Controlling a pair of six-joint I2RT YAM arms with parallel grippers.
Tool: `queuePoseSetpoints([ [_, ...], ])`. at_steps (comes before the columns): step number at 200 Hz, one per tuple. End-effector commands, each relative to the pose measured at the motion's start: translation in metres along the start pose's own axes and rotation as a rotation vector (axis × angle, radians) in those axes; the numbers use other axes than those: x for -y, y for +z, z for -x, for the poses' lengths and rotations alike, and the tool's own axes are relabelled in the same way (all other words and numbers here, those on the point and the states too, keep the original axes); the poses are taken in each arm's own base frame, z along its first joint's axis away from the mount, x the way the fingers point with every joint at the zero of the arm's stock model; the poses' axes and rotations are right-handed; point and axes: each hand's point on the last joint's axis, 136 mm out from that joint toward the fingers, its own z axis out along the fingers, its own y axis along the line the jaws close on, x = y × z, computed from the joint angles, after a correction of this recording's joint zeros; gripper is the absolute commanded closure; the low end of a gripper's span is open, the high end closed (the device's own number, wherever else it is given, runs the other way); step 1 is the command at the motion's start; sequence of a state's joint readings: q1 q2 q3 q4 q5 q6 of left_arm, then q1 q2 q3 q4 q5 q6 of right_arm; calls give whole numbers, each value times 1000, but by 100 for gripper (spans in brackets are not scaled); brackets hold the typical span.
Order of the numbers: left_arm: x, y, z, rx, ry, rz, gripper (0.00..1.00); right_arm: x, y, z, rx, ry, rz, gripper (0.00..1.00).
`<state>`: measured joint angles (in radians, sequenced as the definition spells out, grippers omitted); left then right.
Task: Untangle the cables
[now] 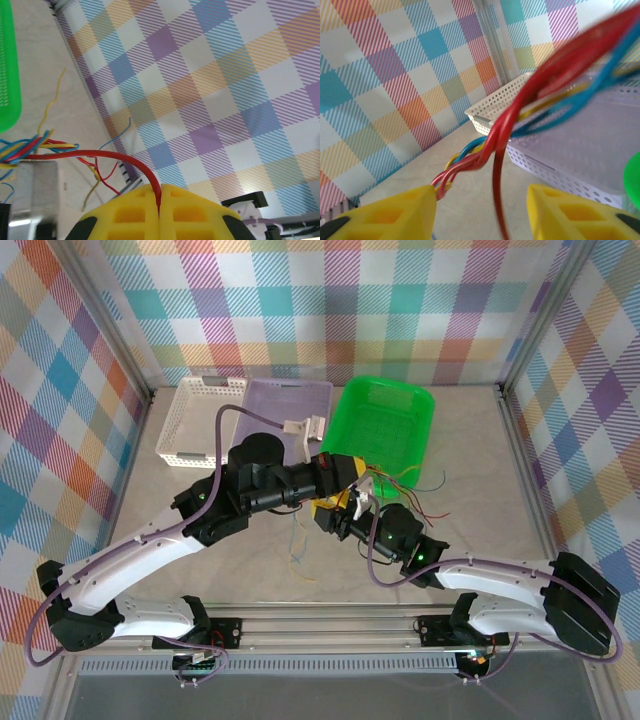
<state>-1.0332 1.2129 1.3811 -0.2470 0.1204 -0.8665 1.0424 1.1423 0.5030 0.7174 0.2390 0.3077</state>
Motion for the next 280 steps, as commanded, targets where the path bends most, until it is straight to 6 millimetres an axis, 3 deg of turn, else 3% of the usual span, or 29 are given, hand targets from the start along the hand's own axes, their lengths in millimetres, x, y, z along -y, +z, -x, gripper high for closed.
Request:
queuePoseSetpoints([
  [1, 29, -2, 0, 6, -2, -111, 100, -1, 5, 4, 14, -16, -12, 56],
  [71, 52, -9, -8, -4, 7, -168, 100, 8, 2, 19, 69, -35, -72, 86],
  [97, 50, -11, -9, -6, 13, -159, 100, 7, -4, 21, 68, -40, -67, 100],
  [124, 35, -19, -10, -9, 67, -63, 100, 3, -15, 26, 62, -25, -45, 100],
  [161, -9, -36, -13, -22, 150, 143, 33, -12, -36, 28, -1, -9, 32, 100],
  [196, -47, -45, -21, -34, 157, 224, 22, -21, -54, 36, -10, -4, 85, 100],
  [229, -78, -54, -21, -2, 130, 266, 11, -37, -58, 33, -57, -8, 172, 100],
  [272, -93, -55, -31, 47, 12, 176, 5, -40, -51, 24, -104, -1, 187, 100],
  [280, -89, -52, -32, 57, -2, 129, 5, -40, -51, 23, -105, -1, 187, 100],
])
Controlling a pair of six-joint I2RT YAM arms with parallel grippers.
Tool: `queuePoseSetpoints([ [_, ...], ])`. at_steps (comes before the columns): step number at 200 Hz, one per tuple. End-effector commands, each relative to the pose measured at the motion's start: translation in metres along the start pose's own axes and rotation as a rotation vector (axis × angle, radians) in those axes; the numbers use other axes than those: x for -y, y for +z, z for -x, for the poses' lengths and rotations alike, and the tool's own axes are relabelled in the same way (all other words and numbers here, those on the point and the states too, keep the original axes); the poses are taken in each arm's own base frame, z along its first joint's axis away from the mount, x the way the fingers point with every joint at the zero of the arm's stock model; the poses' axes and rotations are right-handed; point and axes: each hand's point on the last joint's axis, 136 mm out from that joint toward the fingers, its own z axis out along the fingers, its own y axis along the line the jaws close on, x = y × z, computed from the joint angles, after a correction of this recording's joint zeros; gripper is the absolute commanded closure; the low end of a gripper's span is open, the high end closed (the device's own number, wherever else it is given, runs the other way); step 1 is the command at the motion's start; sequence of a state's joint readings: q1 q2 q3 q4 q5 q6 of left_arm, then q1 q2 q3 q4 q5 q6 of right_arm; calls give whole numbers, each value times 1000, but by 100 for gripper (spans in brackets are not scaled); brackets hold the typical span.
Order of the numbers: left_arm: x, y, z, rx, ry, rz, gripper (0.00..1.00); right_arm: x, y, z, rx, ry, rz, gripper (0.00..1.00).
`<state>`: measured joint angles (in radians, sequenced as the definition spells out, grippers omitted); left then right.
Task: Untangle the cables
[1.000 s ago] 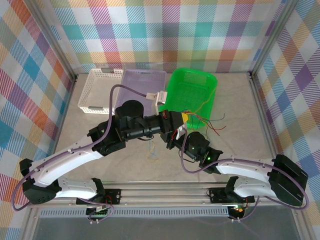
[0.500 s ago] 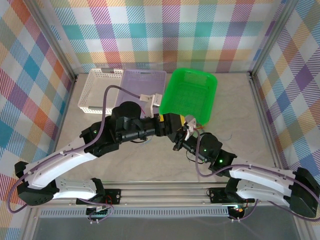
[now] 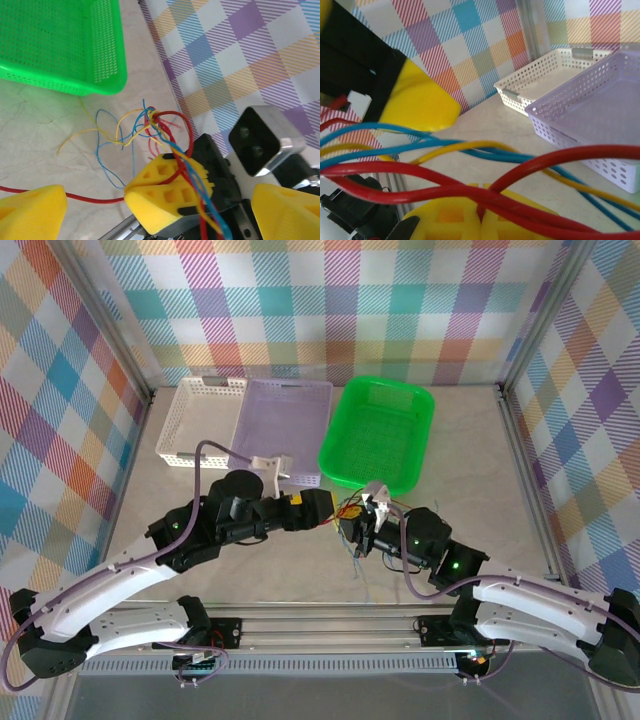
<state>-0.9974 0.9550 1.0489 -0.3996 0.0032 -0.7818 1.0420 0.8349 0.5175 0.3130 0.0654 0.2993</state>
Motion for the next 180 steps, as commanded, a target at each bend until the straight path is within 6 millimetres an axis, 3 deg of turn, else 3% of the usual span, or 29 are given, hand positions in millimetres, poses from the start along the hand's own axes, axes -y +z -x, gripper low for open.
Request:
queuePoseSetpoints([
  [1, 19, -4, 9, 61, -73, -144, 5, -14, 0, 19, 31, 6, 52, 100],
  [41, 9, -2, -3, 49, -113, -162, 7, -12, 6, 12, 4, 8, 46, 100],
  [98, 30, 6, -5, 15, -142, -267, 13, -4, 24, -7, -73, 22, 16, 100],
  [131, 24, 4, -11, 1, -124, -243, 38, -2, 24, -10, -88, 18, 6, 100],
  [147, 18, 2, -13, -2, -114, -214, 44, -2, 23, -10, -88, 17, 6, 100],
  [180, 11, -1, -17, -22, -90, -174, 72, -1, 23, -11, -90, 20, 3, 100],
])
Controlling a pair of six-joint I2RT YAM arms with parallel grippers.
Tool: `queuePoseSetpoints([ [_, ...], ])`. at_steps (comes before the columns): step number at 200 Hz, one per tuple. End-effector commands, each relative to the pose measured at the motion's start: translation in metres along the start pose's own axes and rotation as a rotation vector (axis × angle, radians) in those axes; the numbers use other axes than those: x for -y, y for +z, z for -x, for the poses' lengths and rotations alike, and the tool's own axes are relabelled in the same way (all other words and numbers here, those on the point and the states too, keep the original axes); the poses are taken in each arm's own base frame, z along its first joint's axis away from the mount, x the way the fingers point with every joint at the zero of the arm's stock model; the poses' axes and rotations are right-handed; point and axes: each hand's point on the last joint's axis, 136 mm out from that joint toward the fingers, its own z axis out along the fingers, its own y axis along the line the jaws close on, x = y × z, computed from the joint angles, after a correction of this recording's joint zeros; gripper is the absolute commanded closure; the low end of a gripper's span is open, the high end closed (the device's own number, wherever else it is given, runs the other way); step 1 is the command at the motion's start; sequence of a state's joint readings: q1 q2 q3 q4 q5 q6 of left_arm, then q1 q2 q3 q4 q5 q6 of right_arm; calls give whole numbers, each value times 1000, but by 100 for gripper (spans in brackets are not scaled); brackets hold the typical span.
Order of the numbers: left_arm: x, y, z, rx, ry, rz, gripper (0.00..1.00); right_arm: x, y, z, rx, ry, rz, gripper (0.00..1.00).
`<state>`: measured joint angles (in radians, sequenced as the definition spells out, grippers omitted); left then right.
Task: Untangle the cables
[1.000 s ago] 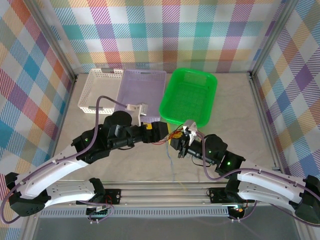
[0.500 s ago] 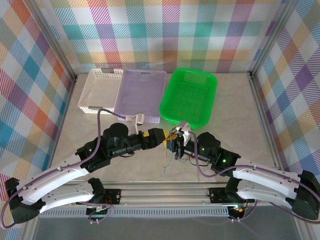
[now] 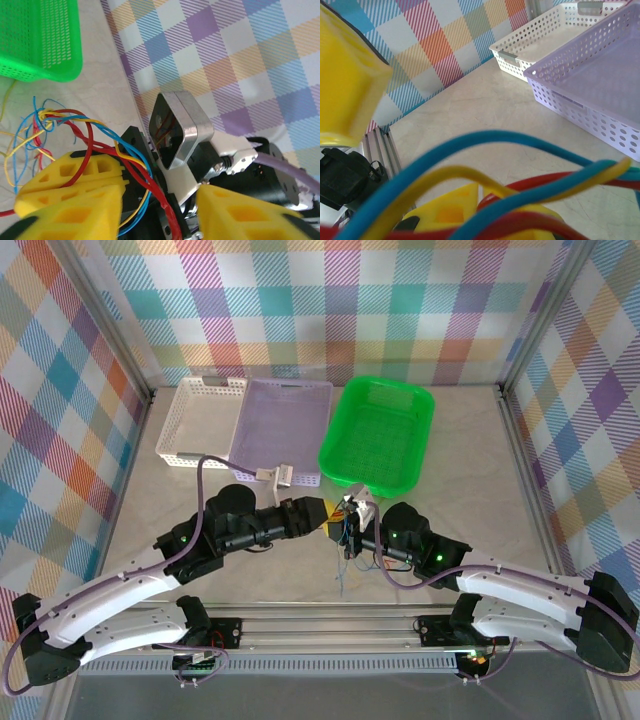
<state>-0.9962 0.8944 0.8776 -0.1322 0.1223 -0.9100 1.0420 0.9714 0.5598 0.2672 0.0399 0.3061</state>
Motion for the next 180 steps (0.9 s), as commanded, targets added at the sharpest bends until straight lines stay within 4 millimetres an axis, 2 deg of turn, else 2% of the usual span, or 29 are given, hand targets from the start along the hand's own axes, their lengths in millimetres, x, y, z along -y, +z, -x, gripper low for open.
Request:
queuePoseSetpoints([
  [1, -2, -6, -3, -15, 26, 24, 74, -9, -3, 21, 51, 6, 26, 100],
  [23, -3, -9, 0, -7, 35, 42, 91, -8, -3, 19, 44, 10, 20, 100],
  [31, -5, -10, 1, -1, 38, 52, 100, -6, -4, 18, 41, 12, 14, 100],
  [50, -6, -17, 10, 40, 51, 84, 100, -3, -5, 12, 32, 17, 4, 100],
  [62, -20, -30, 15, 75, 56, 167, 100, 1, -8, 7, 23, 23, -13, 100],
  [80, -32, -57, 35, 177, 62, 278, 100, 15, -14, -7, -14, 42, -71, 100],
  [109, -52, -109, 59, 295, 93, 467, 100, 53, -36, -27, -31, 166, -170, 100],
  [137, -63, -146, 71, 353, 144, 606, 100, 78, -65, -22, 23, 257, -238, 100],
  [180, -73, -198, 84, 415, 234, 780, 100, 98, -100, -11, 40, 294, -357, 100],
])
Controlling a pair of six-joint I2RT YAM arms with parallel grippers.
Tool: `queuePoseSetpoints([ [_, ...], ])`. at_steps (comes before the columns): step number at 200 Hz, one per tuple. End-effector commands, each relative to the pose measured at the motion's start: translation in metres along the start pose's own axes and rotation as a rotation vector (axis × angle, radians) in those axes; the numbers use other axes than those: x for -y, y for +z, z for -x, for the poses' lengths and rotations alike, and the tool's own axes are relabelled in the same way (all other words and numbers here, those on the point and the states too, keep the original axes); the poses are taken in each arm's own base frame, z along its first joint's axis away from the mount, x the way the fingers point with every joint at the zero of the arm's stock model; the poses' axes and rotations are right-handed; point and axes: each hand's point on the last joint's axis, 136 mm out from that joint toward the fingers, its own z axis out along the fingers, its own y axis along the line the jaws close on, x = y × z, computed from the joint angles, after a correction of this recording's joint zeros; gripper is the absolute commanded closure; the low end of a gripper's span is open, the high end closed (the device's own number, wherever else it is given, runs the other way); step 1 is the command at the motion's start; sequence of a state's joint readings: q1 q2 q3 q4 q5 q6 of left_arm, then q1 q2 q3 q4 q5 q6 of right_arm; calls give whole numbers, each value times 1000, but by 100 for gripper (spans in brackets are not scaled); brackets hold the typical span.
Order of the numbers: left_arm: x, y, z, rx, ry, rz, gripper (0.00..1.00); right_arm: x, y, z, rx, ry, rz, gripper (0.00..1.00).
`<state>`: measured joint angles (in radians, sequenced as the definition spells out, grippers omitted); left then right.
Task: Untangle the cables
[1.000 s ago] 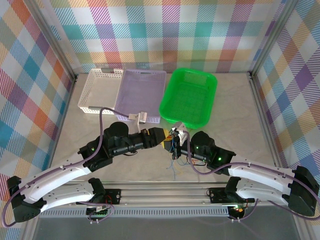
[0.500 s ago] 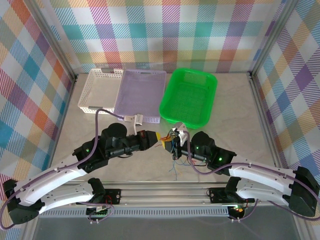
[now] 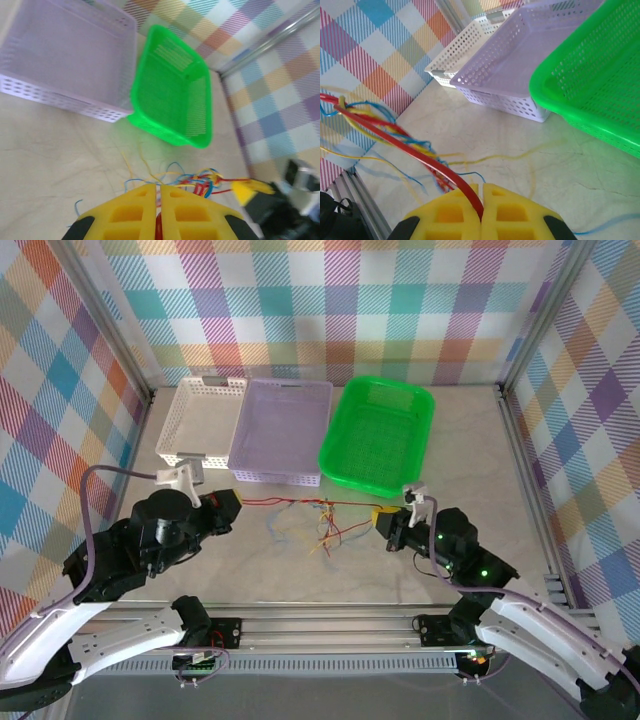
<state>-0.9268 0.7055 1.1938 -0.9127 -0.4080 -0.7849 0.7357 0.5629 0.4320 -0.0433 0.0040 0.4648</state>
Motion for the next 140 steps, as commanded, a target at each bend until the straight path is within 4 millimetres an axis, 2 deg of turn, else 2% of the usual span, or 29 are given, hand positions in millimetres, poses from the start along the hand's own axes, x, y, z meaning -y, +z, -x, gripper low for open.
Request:
queuePoseSetpoints([
  [1, -45, -26, 24, 103, 108, 208, 100, 22, -13, -1, -40, 51, -120, 100],
  [40, -81, -62, 43, 179, 169, 352, 100, 65, -45, 14, -25, 135, -381, 100],
  [64, -93, -71, 44, 196, 187, 388, 100, 72, -60, 29, -23, 196, -425, 100],
  [85, -100, -68, 40, 183, 218, 430, 100, 77, -72, 45, -21, 238, -457, 100],
  [114, -104, -60, 34, 172, 237, 453, 100, 68, -79, 71, 20, 271, -407, 100],
  [140, -96, -41, 22, 132, 242, 420, 100, 38, -78, 100, 28, 247, -296, 100],
])
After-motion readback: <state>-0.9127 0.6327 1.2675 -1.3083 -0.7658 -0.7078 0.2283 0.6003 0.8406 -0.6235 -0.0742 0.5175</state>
